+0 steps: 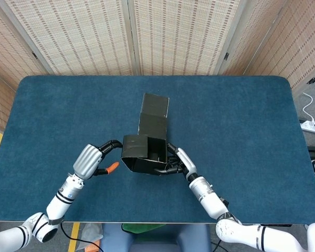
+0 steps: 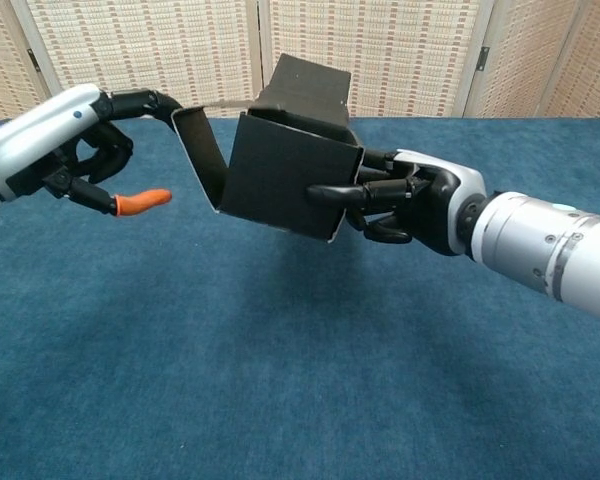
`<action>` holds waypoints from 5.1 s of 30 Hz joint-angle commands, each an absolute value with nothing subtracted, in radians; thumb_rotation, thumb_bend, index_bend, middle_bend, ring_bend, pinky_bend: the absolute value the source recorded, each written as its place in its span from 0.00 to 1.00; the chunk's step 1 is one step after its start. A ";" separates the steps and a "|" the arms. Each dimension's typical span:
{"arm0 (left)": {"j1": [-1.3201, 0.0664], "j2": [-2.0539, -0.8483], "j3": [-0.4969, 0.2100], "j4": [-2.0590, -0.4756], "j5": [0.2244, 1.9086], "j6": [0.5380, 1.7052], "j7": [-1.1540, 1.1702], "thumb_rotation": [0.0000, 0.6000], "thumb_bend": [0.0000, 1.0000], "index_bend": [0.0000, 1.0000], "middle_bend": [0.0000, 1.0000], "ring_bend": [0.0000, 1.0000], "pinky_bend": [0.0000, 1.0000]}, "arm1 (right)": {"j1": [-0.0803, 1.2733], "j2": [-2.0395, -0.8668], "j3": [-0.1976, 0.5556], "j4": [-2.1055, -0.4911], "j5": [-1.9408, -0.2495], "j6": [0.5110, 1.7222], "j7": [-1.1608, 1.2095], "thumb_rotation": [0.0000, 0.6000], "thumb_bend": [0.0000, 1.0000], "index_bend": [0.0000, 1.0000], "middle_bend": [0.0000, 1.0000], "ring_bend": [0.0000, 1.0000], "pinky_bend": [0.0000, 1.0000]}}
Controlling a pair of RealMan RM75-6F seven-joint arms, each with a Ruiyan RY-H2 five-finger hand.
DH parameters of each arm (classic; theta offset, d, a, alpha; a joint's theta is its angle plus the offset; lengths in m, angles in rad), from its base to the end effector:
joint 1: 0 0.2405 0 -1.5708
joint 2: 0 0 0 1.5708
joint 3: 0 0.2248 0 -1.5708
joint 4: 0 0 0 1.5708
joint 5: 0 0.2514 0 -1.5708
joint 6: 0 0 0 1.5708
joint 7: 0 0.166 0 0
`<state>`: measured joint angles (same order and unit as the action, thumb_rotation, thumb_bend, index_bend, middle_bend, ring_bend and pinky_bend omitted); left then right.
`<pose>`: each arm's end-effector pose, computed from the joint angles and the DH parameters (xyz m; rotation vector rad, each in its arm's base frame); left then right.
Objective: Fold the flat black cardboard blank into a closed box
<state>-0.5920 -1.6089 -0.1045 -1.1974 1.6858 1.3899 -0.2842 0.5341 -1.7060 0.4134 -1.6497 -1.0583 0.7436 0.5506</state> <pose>-0.1434 0.3246 -0.0215 -1.7695 -0.8263 -1.5455 -0.0553 -0.3127 -0.0961 1.0916 -2.3559 1.5010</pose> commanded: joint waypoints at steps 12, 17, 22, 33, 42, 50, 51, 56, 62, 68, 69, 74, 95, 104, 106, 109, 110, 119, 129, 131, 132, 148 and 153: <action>-0.639 -1.600 -0.091 -1.176 1.791 1.467 -0.211 1.00 0.33 0.36 0.42 0.85 0.95 | 0.548 -1.723 0.341 -1.643 -1.155 0.784 0.543 1.00 0.20 0.39 0.56 0.72 1.00; -0.657 -1.603 -0.083 -1.144 1.818 1.483 -0.197 1.00 0.32 0.35 0.40 0.85 0.95 | 0.560 -1.741 0.320 -1.617 -1.177 0.804 0.524 1.00 0.20 0.39 0.56 0.72 1.00; -0.671 -1.615 -0.064 -1.108 1.842 1.492 -0.204 1.00 0.32 0.35 0.39 0.85 0.94 | 0.571 -1.756 0.309 -1.592 -1.182 0.810 0.516 1.00 0.20 0.39 0.56 0.72 1.00; -0.712 -1.686 -0.002 -0.960 1.888 1.468 -0.231 1.00 0.32 0.41 0.42 0.85 0.95 | 0.604 -1.809 0.276 -1.491 -1.224 0.826 0.487 1.00 0.20 0.39 0.56 0.72 1.00; -0.715 -1.804 0.041 -0.746 1.904 1.507 -0.287 1.00 0.32 0.44 0.46 0.85 0.94 | 0.623 -1.853 0.256 -1.365 -1.263 0.819 0.543 1.00 0.20 0.39 0.56 0.72 1.00; -0.727 -1.883 0.081 -0.584 1.923 1.532 -0.295 1.00 0.32 0.45 0.47 0.85 0.94 | 0.639 -1.892 0.235 -1.265 -1.311 0.828 0.585 1.00 0.20 0.39 0.56 0.72 1.00; -0.728 -1.889 0.086 -0.571 1.925 1.529 -0.291 1.00 0.32 0.45 0.47 0.85 0.94 | 0.641 -1.897 0.231 -1.254 -1.316 0.829 0.588 1.00 0.20 0.39 0.56 0.72 1.00; -0.736 -1.896 0.122 -0.548 1.930 1.478 -0.247 1.00 0.32 0.46 0.46 0.85 0.94 | 0.645 -1.923 0.206 -1.194 -1.348 0.840 0.608 1.00 0.20 0.39 0.56 0.72 1.00; -0.740 -1.874 0.133 -0.608 1.916 1.434 -0.196 1.00 0.32 0.45 0.46 0.85 0.94 | 0.644 -1.942 0.188 -1.151 -1.373 0.856 0.638 1.00 0.20 0.39 0.56 0.72 1.00; -0.755 -1.833 0.140 -0.705 1.905 1.372 -0.096 1.00 0.32 0.47 0.47 0.85 0.94 | 0.635 -1.960 0.157 -1.103 -1.410 0.887 0.671 1.00 0.20 0.39 0.56 0.72 1.00; -0.756 -1.827 0.141 -0.718 1.904 1.364 -0.082 1.00 0.32 0.49 0.47 0.85 0.94 | 0.634 -1.962 0.153 -1.097 -1.416 0.892 0.677 1.00 0.20 0.39 0.56 0.72 1.00; -0.761 -1.811 0.140 -0.756 1.901 1.350 -0.016 1.00 0.32 0.57 0.55 0.85 0.95 | 0.630 -1.975 0.134 -1.066 -1.440 0.915 0.701 1.00 0.20 0.39 0.56 0.72 1.00; -0.734 -1.791 0.100 -0.780 1.848 1.442 -0.081 1.00 0.32 0.37 0.44 0.85 0.94 | 0.636 -2.007 0.172 -1.039 -1.426 0.957 0.735 1.00 0.20 0.39 0.56 0.72 1.00; -0.718 -1.693 0.076 -0.937 1.835 1.475 -0.005 1.00 0.32 0.21 0.30 0.83 0.96 | 0.688 -2.047 0.261 -0.975 -1.353 0.915 0.711 1.00 0.20 0.39 0.50 0.71 1.00; -0.712 -1.673 0.069 -0.974 1.822 1.477 -0.014 1.00 0.32 0.20 0.29 0.82 0.96 | 0.700 -2.063 0.272 -0.951 -1.337 0.894 0.704 1.00 0.19 0.34 0.44 0.71 1.00; -0.700 -1.635 0.060 -1.057 1.778 1.448 -0.077 1.00 0.32 0.19 0.28 0.82 0.96 | 0.716 -2.086 0.282 -0.918 -1.321 0.866 0.714 1.00 0.15 0.18 0.30 0.67 1.00; -0.696 -1.618 0.057 -1.091 1.759 1.431 -0.103 1.00 0.32 0.18 0.27 0.82 0.96 | 0.718 -2.091 0.279 -0.908 -1.324 0.864 0.719 1.00 0.13 0.10 0.24 0.66 1.00; -0.675 -1.524 0.028 -1.283 1.586 1.260 -0.338 1.00 0.30 0.08 0.20 0.80 0.97 | 0.688 -2.079 0.220 -0.920 -1.385 0.913 0.775 1.00 0.00 0.00 0.01 0.60 1.00; -0.705 -1.441 0.013 -1.390 1.450 1.001 -0.587 1.00 0.26 0.00 0.05 0.72 0.97 | 0.655 -2.016 0.169 -1.018 -1.414 0.929 0.771 1.00 0.00 0.00 0.01 0.60 1.00; -0.712 -1.440 0.010 -1.383 1.437 0.959 -0.623 1.00 0.25 0.00 0.02 0.71 0.97 | 0.649 -2.007 0.165 -1.034 -1.415 0.934 0.767 1.00 0.00 0.00 0.01 0.60 1.00; -0.714 -1.443 0.007 -1.379 1.431 0.945 -0.638 1.00 0.25 0.00 0.01 0.70 0.97 | 0.645 -2.002 0.165 -1.041 -1.414 0.938 0.765 1.00 0.00 0.00 0.01 0.60 1.00; -0.758 -1.590 -0.064 -1.186 1.383 0.776 -0.843 1.00 0.21 0.00 0.00 0.66 0.97 | 0.573 -1.672 0.296 -1.453 -1.342 1.055 0.631 1.00 0.00 0.00 0.09 0.60 1.00; -0.783 -1.611 -0.063 -1.162 1.424 0.741 -0.923 1.00 0.21 0.00 0.00 0.66 0.97 | 0.579 -1.611 0.352 -1.541 -1.287 1.051 0.595 1.00 0.00 0.00 0.09 0.60 1.00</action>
